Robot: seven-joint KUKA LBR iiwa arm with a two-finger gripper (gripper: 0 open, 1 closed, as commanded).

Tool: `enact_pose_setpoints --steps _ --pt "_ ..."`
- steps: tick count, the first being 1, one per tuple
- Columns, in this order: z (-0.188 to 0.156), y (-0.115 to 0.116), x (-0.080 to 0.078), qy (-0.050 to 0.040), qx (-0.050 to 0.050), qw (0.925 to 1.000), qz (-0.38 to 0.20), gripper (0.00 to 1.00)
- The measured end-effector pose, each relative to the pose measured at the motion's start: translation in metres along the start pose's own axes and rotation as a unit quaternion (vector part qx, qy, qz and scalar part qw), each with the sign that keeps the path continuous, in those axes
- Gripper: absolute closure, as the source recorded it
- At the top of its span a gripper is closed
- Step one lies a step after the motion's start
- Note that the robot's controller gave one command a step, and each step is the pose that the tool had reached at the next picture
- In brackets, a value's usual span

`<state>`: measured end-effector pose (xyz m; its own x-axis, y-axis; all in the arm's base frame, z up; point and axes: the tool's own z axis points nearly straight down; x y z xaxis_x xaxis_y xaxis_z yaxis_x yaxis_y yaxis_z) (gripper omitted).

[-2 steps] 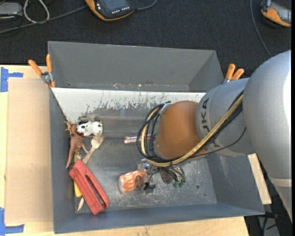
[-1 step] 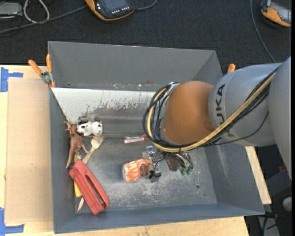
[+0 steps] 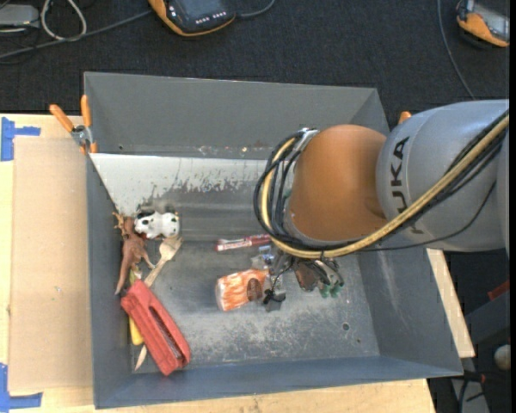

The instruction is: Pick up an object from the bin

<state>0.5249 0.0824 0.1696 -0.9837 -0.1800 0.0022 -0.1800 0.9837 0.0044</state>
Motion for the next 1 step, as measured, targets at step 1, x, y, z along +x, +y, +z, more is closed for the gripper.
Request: enact_pose_setpoints --steps 1 --pt "-0.0571 0.0393 -0.0199 -0.001 0.0 0.9985 -0.055 1.0"
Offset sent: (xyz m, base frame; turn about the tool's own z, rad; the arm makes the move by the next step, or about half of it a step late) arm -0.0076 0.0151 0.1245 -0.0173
